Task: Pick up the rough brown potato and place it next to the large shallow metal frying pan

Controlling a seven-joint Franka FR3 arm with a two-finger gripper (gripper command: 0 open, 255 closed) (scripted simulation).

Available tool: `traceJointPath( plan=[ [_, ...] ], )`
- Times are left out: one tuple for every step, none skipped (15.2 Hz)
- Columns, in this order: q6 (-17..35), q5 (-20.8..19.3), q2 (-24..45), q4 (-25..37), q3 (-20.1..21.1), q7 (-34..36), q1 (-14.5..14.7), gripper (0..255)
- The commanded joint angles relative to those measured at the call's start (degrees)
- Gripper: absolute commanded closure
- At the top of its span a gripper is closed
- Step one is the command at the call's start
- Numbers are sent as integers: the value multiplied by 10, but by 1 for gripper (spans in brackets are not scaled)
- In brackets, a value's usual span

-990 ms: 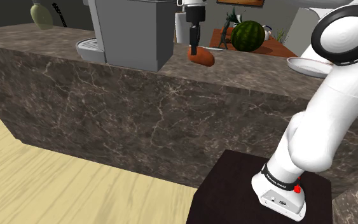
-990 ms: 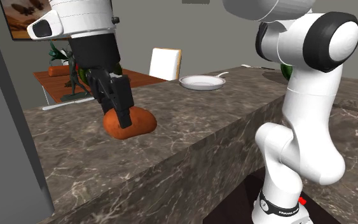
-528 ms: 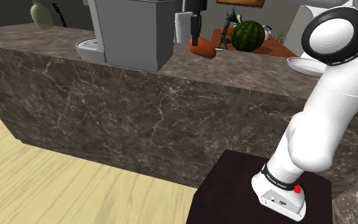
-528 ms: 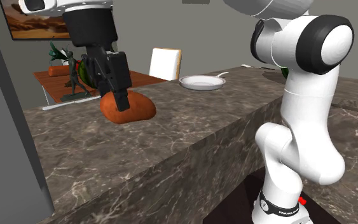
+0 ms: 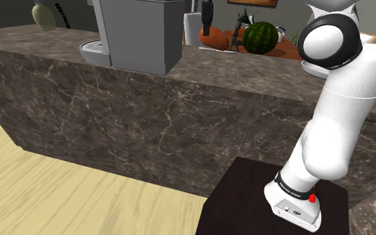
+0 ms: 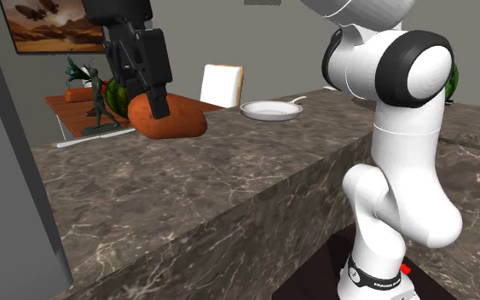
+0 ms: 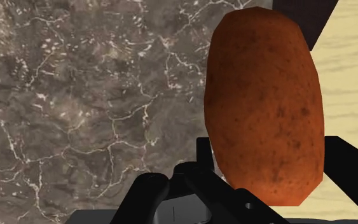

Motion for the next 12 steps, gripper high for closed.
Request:
traceJointPath(
  plan=[
    [-18, 3, 12, 29, -1, 0, -2, 255],
    [-6, -4, -17, -12, -2, -7, -2, 255],
    [4, -10, -44, -48, -5, -14, -4, 255],
    [12, -16, -69, -80, -7, -20, -6, 255],
    [18, -22, -92, -108, -9, -27, -8, 255],
    [23, -28, -113, -134, -12, -34, -10, 255],
    [27, -33, -134, -158, -15, -42, -13, 255],
    [30, -39, -153, -181, -18, -49, -16, 255],
    [32, -45, -172, -201, -21, -57, -19, 255],
    [34, -50, -190, -220, -24, -65, -22, 255],
    [35, -56, -208, -238, -28, -73, -25, 255],
    [36, -62, -224, -255, -32, -81, -29, 255]
  ],
)
